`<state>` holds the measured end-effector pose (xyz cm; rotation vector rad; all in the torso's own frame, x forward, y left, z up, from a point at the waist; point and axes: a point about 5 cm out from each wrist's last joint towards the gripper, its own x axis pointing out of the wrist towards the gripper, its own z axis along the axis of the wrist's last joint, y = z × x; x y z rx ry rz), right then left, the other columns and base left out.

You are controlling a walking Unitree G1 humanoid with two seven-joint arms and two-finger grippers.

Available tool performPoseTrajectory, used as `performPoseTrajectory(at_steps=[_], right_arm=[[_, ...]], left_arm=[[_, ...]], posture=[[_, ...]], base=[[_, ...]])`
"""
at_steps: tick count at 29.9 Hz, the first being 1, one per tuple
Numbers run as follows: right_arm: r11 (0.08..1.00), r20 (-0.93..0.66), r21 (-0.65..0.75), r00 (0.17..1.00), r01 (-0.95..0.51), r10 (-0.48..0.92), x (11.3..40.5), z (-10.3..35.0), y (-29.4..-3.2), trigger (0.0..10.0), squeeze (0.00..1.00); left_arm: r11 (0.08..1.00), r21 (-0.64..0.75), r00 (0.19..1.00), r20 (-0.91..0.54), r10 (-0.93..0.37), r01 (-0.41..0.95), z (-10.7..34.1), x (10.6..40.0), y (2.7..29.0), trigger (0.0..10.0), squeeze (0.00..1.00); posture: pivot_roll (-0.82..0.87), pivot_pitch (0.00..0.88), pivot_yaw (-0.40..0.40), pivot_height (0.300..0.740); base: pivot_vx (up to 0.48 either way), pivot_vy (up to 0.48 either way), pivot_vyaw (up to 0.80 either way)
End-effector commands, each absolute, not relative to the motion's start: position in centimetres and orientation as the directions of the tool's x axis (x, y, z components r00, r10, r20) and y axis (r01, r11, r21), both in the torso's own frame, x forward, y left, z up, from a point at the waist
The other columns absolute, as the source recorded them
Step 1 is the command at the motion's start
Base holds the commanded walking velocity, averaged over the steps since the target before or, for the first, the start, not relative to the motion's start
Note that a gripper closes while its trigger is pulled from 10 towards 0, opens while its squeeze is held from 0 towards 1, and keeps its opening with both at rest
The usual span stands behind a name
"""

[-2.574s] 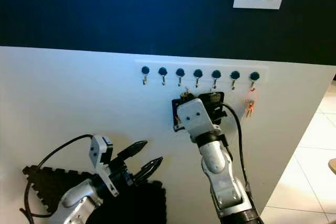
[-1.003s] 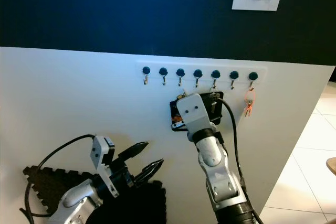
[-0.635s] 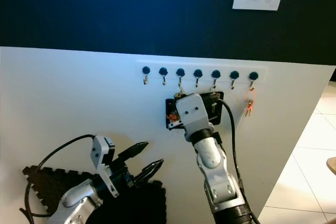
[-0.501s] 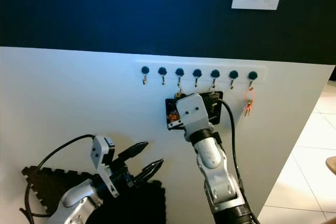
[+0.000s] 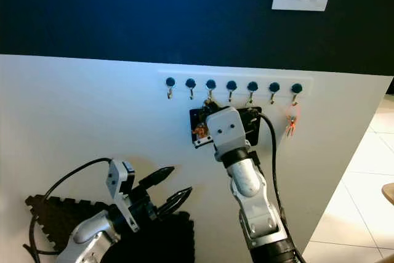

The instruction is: Hang keys on a hook

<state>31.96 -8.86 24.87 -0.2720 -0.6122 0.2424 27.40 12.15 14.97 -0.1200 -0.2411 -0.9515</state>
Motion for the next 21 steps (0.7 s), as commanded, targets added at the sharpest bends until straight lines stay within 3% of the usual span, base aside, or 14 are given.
performPoseTrajectory(at_steps=[1, 21], right_arm=[[0.93, 0.551, -0.327, 0.766, -0.166, 0.33, 31.6, 25.3, -8.3, 10.0, 0.0], [0.941, 0.566, -0.32, 0.773, -0.113, 0.286, 32.2, 25.8, -9.2, 10.0, 0.0]], left_arm=[[0.564, 0.006, 0.547, 0.231, -0.804, 0.826, 14.6, 27.1, 12.1, 10.0, 0.0], [0.561, 0.011, 0.544, 0.223, -0.809, 0.828, 14.6, 27.2, 12.2, 10.0, 0.0]], posture=[[0.05, 0.022, -0.008, 0.74], [0.05, 0.031, -0.003, 0.74]], base=[[0.0, 0.0, 0.0], [0.0, 0.0, 0.0]])
